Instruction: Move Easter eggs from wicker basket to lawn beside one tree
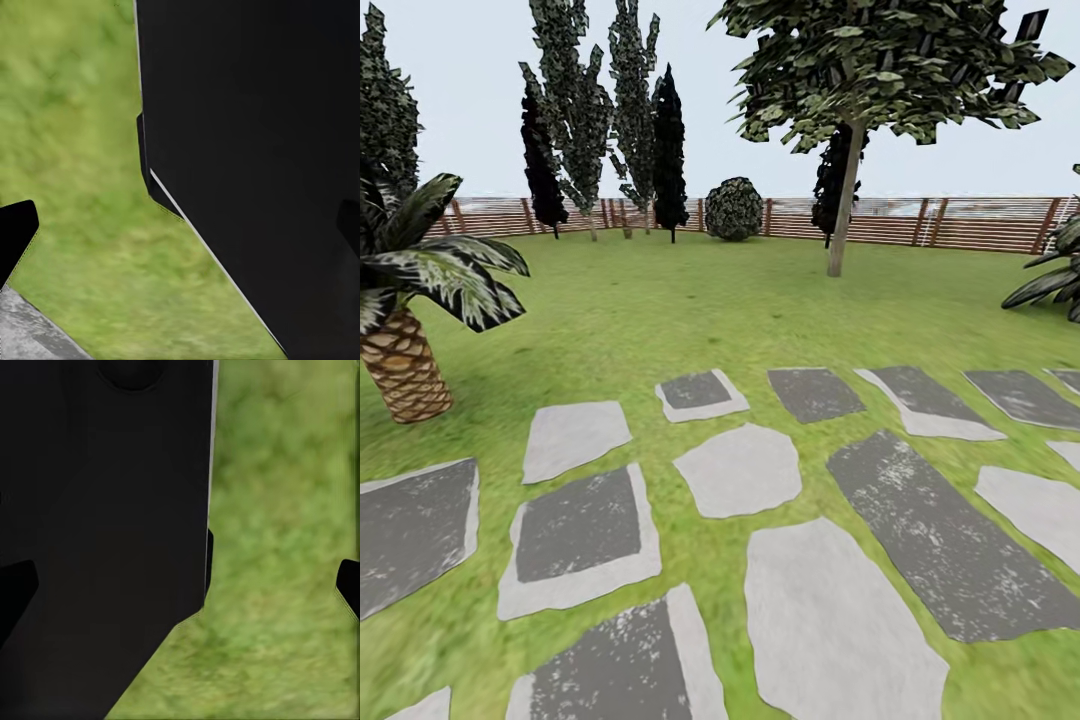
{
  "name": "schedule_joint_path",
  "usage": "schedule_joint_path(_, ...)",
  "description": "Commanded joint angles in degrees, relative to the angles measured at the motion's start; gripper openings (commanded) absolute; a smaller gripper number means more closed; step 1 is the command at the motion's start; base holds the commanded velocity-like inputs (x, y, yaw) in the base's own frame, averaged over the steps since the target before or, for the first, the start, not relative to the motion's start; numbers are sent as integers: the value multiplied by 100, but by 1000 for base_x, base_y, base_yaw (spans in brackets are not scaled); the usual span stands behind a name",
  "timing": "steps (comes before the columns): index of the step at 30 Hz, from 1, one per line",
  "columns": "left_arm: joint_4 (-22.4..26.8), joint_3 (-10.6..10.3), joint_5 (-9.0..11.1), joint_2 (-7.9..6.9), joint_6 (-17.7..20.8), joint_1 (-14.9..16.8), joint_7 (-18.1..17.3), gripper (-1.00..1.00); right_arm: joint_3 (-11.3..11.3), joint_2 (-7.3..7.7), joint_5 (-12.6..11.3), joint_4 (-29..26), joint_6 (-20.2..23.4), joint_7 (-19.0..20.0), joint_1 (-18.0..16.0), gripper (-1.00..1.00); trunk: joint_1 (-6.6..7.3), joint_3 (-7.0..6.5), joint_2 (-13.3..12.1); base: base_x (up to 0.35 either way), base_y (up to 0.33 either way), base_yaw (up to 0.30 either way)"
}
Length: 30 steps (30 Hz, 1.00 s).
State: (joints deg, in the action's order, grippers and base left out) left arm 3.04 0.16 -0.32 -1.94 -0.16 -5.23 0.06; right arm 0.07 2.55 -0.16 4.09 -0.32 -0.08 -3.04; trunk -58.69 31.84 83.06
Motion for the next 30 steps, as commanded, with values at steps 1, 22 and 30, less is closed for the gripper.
schedule_joint_path(1,12,1,-3,0,-2,-4,0,100,-2,0,-1,13,-3,-1,-7,100,-3,4,2,330,0,0)
schedule_joint_path(22,12,1,-3,1,-2,-4,-4,100,-5,0,-1,13,-7,-1,-5,100,-3,4,2,330,0,0)
schedule_joint_path(30,18,1,0,-6,-2,-4,-6,100,3,6,-3,12,-11,-1,-5,100,-3,4,2,330,0,0)
